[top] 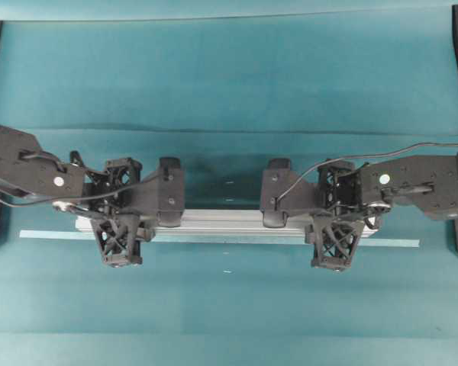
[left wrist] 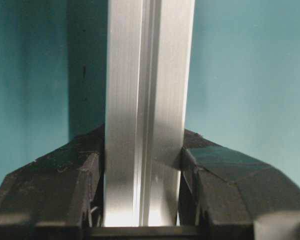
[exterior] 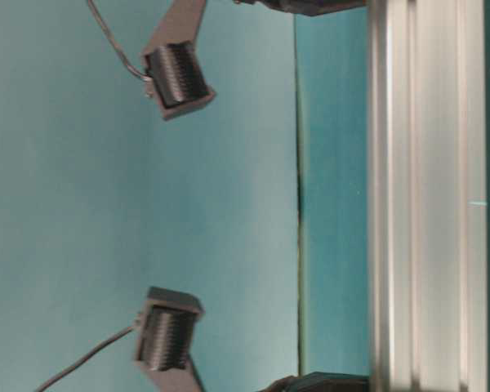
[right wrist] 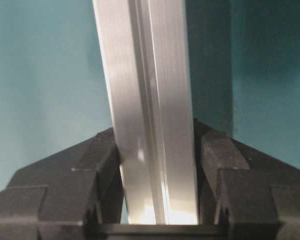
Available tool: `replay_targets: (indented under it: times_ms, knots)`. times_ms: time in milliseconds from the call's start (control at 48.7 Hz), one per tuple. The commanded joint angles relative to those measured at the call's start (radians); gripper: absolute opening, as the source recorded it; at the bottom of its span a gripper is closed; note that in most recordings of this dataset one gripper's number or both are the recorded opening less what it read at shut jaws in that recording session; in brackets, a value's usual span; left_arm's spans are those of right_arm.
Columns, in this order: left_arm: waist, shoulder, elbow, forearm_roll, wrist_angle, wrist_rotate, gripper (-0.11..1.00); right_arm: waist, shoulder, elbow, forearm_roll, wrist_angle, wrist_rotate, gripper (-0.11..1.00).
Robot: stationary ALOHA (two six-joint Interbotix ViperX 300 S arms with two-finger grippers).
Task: Lift the metal rail with both hands and move it towards you.
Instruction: 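Lower the rail onto the table just behind the pale strip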
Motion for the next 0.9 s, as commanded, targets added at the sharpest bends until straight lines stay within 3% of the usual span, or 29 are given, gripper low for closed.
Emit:
replay_targets:
  times_ms: [0,883]
  knots:
    - [0.006,0.002,-0.008,-0.003,-0.014,-0.011,0.30,0.005,0.011,-0.006,0.006,-0.017,0.008,0.39]
    - [0.028,0.023,-0.006,-0.003,-0.061,-0.014,0.30,-0.026,0.026,0.020,0.006,-0.043,0.005,0.39]
